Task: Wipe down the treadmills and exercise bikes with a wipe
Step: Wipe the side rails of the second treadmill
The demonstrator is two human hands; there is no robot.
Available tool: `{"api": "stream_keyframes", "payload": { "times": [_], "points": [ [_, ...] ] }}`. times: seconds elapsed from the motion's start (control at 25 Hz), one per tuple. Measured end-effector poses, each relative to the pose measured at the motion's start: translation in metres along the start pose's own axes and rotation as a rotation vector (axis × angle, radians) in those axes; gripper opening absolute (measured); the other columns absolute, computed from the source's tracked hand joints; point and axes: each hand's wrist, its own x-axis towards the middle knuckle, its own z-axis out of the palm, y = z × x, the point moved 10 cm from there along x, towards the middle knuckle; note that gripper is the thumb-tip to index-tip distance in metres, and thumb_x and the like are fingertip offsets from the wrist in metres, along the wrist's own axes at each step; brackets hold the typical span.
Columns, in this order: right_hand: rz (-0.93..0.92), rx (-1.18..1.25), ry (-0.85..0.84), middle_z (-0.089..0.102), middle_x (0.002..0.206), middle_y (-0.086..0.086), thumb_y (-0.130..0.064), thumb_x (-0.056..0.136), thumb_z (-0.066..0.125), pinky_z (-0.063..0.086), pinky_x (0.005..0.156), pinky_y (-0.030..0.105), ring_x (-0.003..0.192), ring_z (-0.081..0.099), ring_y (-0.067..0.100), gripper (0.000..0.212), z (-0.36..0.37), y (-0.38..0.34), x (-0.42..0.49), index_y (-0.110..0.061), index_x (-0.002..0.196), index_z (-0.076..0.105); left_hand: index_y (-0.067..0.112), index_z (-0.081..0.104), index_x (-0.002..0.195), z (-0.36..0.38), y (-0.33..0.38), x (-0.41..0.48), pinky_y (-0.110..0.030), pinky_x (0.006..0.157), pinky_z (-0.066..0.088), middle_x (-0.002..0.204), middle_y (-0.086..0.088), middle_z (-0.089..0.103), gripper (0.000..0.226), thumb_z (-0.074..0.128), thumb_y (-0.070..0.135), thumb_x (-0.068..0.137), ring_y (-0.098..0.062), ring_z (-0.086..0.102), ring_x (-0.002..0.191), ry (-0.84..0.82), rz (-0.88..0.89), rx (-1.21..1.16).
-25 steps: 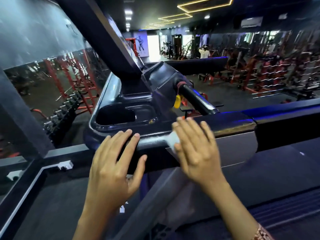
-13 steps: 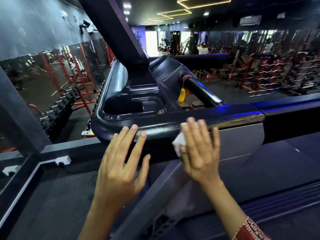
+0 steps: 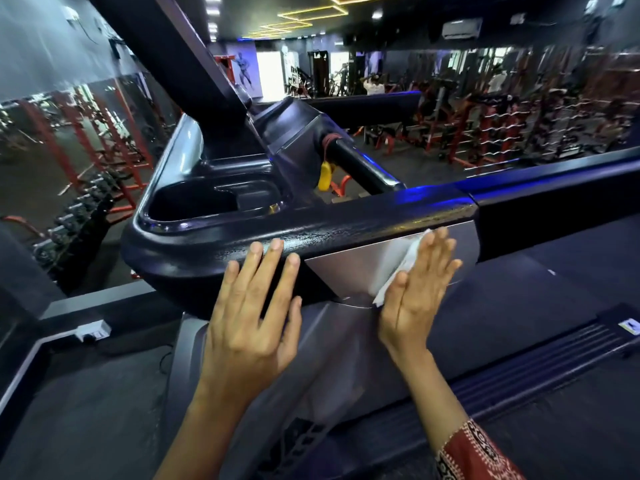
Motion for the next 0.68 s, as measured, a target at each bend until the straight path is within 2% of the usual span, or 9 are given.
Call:
{"api": "stream_keyframes", "payload": {
  "times": [0.04, 0.08, 0.2, 0.24, 0.32, 0.44, 0.48, 0.52, 0.68],
  "points": [
    [0.082, 0.044, -0.009, -0.010, 0.159, -0.015, -0.034, 0.105, 0.013, -0.005, 0.120, 0.039, 0.148, -0.006, 0.013, 0.052, 0.002, 0.001, 0.004, -0.021, 0.153, -0.004, 0.001, 0.049, 0.131, 0.002, 0.004, 0.002, -0.041, 0.116, 0.023, 0.136, -0.020, 0.048, 0.044, 0.057, 0.014, 0.090, -0.031, 0.041, 0.131, 0.001, 0.005, -0.002],
    [0.040, 0.070, -0.031, -0.010, 0.160, -0.013, -0.033, 0.106, 0.014, -0.004, 0.120, 0.039, 0.148, -0.006, 0.014, 0.052, 0.006, -0.013, 0.005, -0.021, 0.153, -0.004, 0.001, 0.049, 0.131, 0.004, 0.007, 0.005, -0.041, 0.117, 0.022, 0.136, -0.019, 0.047, 0.044, 0.056, 0.014, 0.090, -0.031, 0.041, 0.131, 0.000, 0.008, -0.007],
    [-0.445, -0.012, -0.110, 0.000, 0.162, -0.004, -0.026, 0.105, 0.022, 0.001, 0.120, 0.043, 0.148, 0.003, 0.017, 0.052, 0.019, -0.049, -0.026, -0.016, 0.154, 0.006, 0.000, 0.049, 0.132, 0.012, 0.017, 0.011, -0.041, 0.116, 0.023, 0.137, -0.019, 0.047, 0.046, 0.058, 0.015, 0.089, -0.031, 0.040, 0.132, -0.006, 0.010, -0.023],
    [-0.497, -0.051, -0.111, 0.002, 0.162, -0.003, -0.025, 0.105, 0.023, 0.003, 0.120, 0.043, 0.148, 0.005, 0.016, 0.052, 0.017, -0.035, -0.033, -0.016, 0.154, 0.008, 0.000, 0.049, 0.131, 0.013, 0.021, 0.013, -0.041, 0.116, 0.023, 0.137, -0.019, 0.047, 0.047, 0.059, 0.014, 0.088, -0.031, 0.040, 0.132, -0.004, 0.006, -0.028],
    [-0.352, -0.076, -0.081, 0.000, 0.162, -0.006, -0.027, 0.106, 0.019, 0.001, 0.119, 0.043, 0.148, 0.004, 0.015, 0.051, 0.003, 0.010, -0.027, -0.017, 0.154, 0.005, 0.001, 0.050, 0.131, 0.017, 0.027, 0.017, -0.042, 0.115, 0.024, 0.137, -0.019, 0.047, 0.047, 0.061, 0.014, 0.087, -0.031, 0.041, 0.132, 0.000, 0.004, -0.034],
    [0.128, 0.021, -0.032, -0.005, 0.159, -0.011, -0.035, 0.106, 0.012, -0.004, 0.120, 0.039, 0.148, -0.004, 0.011, 0.053, -0.015, 0.066, 0.008, -0.014, 0.153, 0.000, 0.001, 0.051, 0.130, 0.024, 0.037, 0.025, -0.042, 0.115, 0.025, 0.136, -0.019, 0.049, 0.046, 0.060, 0.015, 0.087, -0.030, 0.041, 0.131, -0.002, -0.003, -0.033],
    [0.186, 0.047, -0.030, -0.004, 0.158, -0.010, -0.036, 0.105, 0.012, -0.004, 0.120, 0.039, 0.147, -0.005, 0.011, 0.053, -0.014, 0.066, 0.018, -0.011, 0.152, 0.002, 0.001, 0.052, 0.129, 0.026, 0.040, 0.028, -0.043, 0.115, 0.025, 0.136, -0.019, 0.049, 0.045, 0.060, 0.016, 0.088, -0.030, 0.042, 0.131, -0.006, -0.010, -0.038],
    [0.156, 0.059, -0.044, -0.004, 0.158, -0.008, -0.035, 0.105, 0.013, -0.004, 0.120, 0.039, 0.148, -0.006, 0.012, 0.053, -0.012, 0.055, 0.026, -0.010, 0.151, 0.003, 0.001, 0.053, 0.129, 0.029, 0.043, 0.031, -0.043, 0.115, 0.025, 0.136, -0.019, 0.049, 0.045, 0.060, 0.016, 0.088, -0.030, 0.042, 0.131, -0.010, -0.018, -0.045],
    [-0.328, -0.057, -0.133, -0.004, 0.161, -0.004, -0.030, 0.106, 0.019, 0.001, 0.120, 0.043, 0.148, 0.001, 0.016, 0.053, -0.002, 0.024, -0.001, -0.016, 0.154, 0.001, 0.000, 0.058, 0.126, 0.039, 0.053, 0.043, -0.042, 0.115, 0.025, 0.134, -0.019, 0.052, 0.042, 0.060, 0.017, 0.087, -0.030, 0.044, 0.129, -0.025, -0.032, -0.054]
  ]
}}
